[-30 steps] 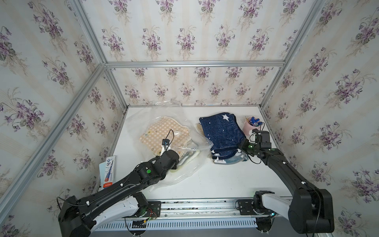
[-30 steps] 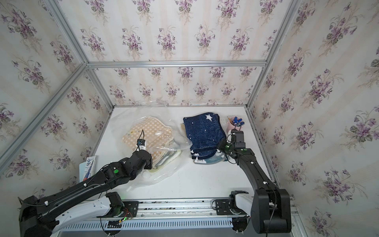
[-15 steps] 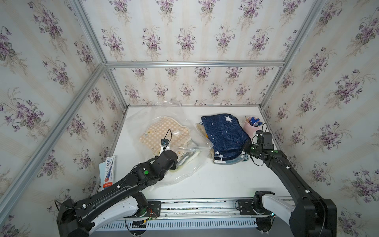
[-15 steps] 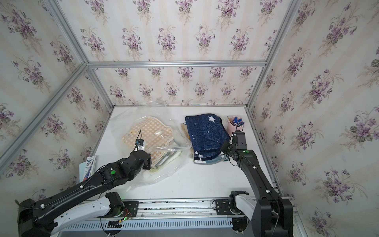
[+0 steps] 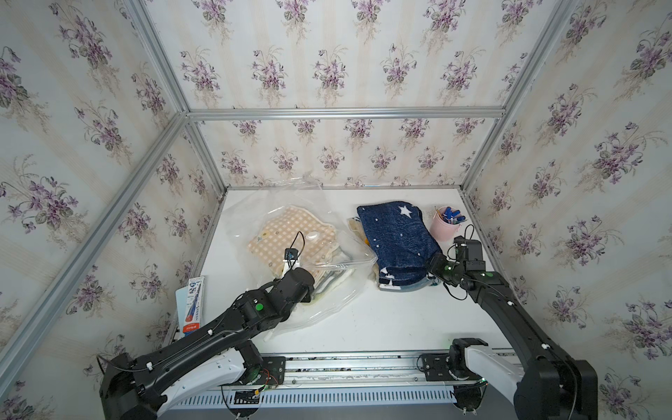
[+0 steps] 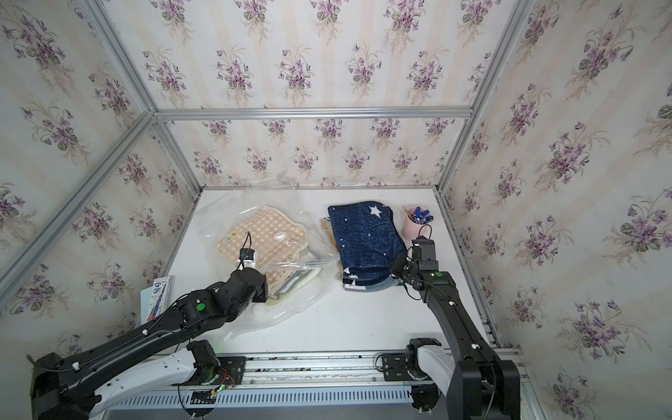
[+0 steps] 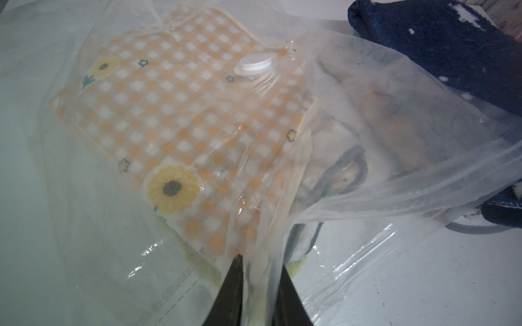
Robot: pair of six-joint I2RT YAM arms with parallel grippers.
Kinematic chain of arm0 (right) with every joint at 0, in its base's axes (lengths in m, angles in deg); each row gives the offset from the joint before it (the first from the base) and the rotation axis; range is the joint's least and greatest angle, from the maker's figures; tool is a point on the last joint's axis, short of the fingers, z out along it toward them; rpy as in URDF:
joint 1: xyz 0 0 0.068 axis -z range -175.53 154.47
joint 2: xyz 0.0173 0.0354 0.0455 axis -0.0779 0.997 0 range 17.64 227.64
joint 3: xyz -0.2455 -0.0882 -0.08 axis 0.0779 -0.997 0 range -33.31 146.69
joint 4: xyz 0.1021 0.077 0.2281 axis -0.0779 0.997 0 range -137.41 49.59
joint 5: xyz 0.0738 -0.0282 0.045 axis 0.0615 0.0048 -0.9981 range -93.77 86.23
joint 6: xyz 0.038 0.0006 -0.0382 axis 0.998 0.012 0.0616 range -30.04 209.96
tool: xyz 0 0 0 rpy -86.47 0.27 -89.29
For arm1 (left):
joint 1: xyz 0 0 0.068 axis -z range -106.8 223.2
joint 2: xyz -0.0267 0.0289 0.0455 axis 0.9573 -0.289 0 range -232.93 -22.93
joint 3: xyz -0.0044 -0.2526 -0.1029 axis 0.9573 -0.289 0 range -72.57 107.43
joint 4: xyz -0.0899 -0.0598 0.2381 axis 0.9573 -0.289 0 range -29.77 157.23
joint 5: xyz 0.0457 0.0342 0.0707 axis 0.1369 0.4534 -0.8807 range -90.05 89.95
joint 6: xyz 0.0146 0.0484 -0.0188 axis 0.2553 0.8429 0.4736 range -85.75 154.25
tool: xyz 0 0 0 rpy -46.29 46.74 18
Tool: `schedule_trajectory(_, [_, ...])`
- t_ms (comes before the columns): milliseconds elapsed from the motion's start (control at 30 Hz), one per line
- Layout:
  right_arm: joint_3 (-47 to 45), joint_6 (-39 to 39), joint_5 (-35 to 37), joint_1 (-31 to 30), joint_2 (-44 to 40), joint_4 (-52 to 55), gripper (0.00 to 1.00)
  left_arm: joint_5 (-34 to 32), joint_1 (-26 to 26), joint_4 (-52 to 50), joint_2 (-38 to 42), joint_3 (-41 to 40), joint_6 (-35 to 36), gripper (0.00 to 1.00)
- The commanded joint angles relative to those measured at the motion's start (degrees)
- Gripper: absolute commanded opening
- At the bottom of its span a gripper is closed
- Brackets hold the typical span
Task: Take the blanket out of the vacuum bag
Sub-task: Adjust the blanket at the center of the board.
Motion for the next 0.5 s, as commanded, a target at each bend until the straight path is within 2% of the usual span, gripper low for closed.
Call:
schedule_trajectory(0, [0.0,2.9,-1.1,-0.1,-5.1,-0.3,0.5,-1.4,-0.1,-1.2,0.0,0.2,-0.5,0.2])
schedule_trajectory(233, [3.0,1.0,5.3,-0.1,-11.4,4.6,0.59,-2.2,-0.1,-3.6,1.2,0.6,-3.2,0.22])
schedule_trajectory(333, [3.8,1.0,3.7,-0.3,-11.9,2.9,0.61,-2.0,-0.1,-3.6,1.8,0.0,-4.7,0.22])
schedule_trajectory(400, [3.5,2.9,0.2,-3.1,-10.7,-1.6,0.59,-1.9,-0.1,-3.6,1.9,-0.1,-5.3,0.23])
schedule_trajectory(467, [3.7,4.5,0.4,-9.7,-6.8,-6.0,0.52,-1.9,-0.1,-3.6,1.7,0.1,-5.9,0.23])
